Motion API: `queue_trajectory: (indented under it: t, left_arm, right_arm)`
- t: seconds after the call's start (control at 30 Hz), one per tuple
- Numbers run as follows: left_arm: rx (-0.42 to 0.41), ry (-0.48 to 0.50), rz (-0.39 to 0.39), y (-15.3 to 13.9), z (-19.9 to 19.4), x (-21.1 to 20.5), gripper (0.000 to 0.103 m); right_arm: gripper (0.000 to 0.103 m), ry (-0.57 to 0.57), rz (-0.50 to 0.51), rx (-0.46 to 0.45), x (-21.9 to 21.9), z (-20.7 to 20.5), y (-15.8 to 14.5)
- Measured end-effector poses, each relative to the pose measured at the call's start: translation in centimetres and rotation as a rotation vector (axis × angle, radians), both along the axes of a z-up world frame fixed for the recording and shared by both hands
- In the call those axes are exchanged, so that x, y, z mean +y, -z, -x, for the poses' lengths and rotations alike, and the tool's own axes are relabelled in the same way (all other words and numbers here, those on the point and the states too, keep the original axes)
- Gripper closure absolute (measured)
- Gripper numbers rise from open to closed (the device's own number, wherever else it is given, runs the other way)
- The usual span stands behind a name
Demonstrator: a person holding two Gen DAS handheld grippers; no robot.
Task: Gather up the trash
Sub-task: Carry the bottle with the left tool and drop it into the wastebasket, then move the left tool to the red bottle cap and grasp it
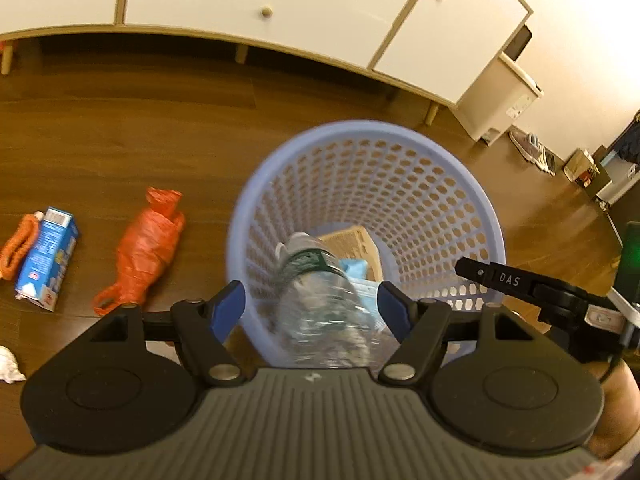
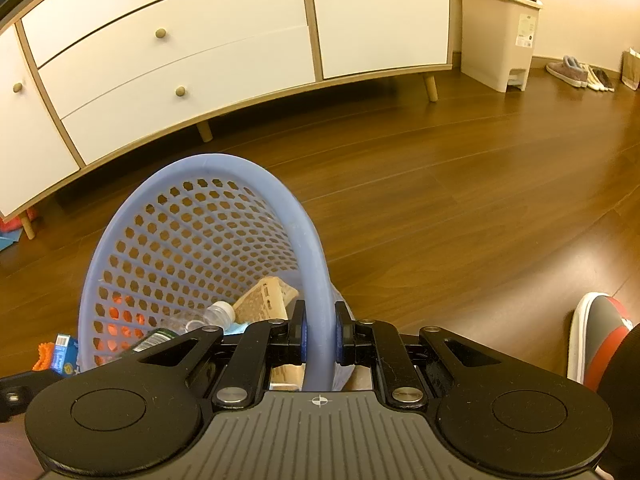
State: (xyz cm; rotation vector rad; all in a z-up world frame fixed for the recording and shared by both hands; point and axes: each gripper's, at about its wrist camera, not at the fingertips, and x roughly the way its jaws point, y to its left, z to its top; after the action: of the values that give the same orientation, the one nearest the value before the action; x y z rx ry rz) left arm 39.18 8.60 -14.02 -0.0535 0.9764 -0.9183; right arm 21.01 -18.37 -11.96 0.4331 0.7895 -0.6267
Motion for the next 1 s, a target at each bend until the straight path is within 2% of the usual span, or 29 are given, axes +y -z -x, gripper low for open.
queue_trajectory:
  t: [0.27,0.47,0.77,1.0]
  left_arm:
    - [-0.039,-0.089,0.006,-0.2,-1.7,4.1,0.035]
    - [-0.037,-0.135,-0.034,1.2,-2.4,6.0,0.035]
    - [-0.039,-0.172,-0.079,3.4,-2.5,7.6,0.035]
    - [-0.051,-0.197,-0.096,3.9,-2.5,8.1,0.035]
  right_arm:
    - [0.094,0.0,0.005,-0.003,0.1,-0.1,0.1]
    - [0.094,0.002,0.008,-0.003,0.1,-0.1,0.2]
    - [0.094,-0.015,0.015,-0.004,0.2,0.1,0.1]
    - [0.094,-0.01,0.012,-0.002,-0.1,0.2,0.1]
